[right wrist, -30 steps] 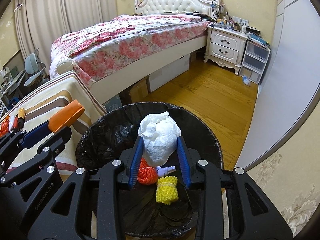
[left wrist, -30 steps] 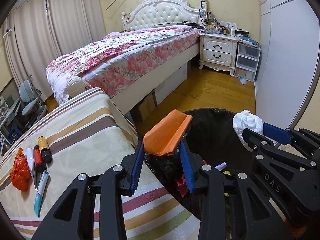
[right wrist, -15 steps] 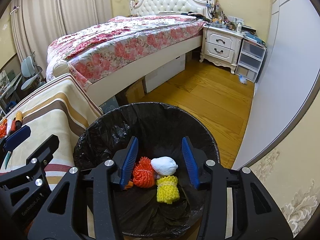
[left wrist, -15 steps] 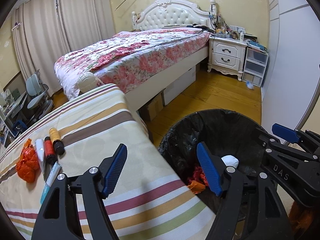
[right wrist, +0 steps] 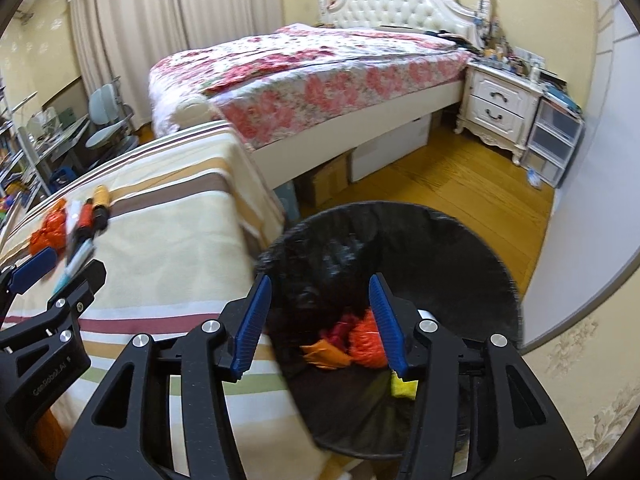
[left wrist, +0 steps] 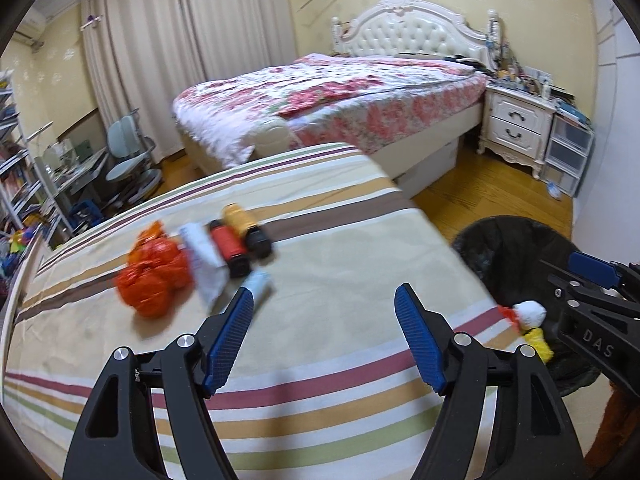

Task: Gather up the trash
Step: 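Grasp the blue-white tube with the left tool, then grasp the gold bottle with the right tool while the left tool holds the tube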

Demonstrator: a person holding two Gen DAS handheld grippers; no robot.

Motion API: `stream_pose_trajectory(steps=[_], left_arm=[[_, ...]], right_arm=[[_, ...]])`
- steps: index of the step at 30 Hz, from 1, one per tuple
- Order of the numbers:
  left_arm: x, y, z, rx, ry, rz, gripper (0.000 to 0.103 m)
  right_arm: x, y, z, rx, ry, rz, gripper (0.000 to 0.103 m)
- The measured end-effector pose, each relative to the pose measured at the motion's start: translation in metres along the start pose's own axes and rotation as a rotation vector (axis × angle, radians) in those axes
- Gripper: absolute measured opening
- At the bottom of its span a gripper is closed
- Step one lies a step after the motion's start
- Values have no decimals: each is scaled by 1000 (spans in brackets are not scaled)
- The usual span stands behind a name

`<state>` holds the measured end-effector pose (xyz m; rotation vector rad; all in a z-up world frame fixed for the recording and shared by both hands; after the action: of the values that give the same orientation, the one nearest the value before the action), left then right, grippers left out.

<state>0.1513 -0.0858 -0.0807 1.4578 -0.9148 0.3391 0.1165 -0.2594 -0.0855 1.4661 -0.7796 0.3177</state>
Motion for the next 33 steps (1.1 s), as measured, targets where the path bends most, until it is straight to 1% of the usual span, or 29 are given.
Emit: stream_pose_trajectory(steps=[4,10,13,16,19,21,23,24,26,27,28,30,33], left_arm=[[-8,-5,-36,54,57,-25,71],[-17,-16,-71,86,97,-72,71],[-21,-24,-77,71,98,-104,71],[-26,-32,-76,28,90,-144,71],[-29,-35,-66,-10,49,-170,71],[-29,-36,-64,-31,36,-164,63],[-29,-34,-60,-57,19,-156,48],[-29,-34,-57,-64,10,-153,44],[-29,-31,-51,-71,-22,-144,26],[-30,-29,-47,-76,-39,-138,22],[-30,-29,-45,-73,-52,-135,19],[-30,-28,-43,-70,-61,-131,18],[-32,-22,-44,-82,-47,-125,18]], right_arm=[[-2,-2,-35,38,61,-13,50],[-4,-7,-80,79,138,-36,50],[-5,-12,-93,88,159,-52,51],[-8,-17,-101,98,164,-67,51],[-11,-19,-105,94,174,-72,51],[-11,-18,-105,97,170,-74,51],[-11,-19,-104,100,163,-76,51],[-11,-19,-104,100,161,-78,51],[-11,-19,-104,102,159,-78,51],[-11,-19,-104,101,160,-77,51],[-11,-19,-104,101,160,-76,51],[-11,-19,-104,101,160,-76,51],[-11,-19,-104,101,161,-75,51]])
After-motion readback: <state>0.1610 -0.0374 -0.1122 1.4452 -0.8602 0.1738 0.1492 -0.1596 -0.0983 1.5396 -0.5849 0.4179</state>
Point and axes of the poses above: each gripper's, at about its wrist camera, not at the fingertips, and y roughly against the way its jaws point, z to its right, x to its top, the point moved 8 cm from there along -y, roughly the way its jaws point, and after that the axes turned 3 degrees about -z, right-handed, at the moved point
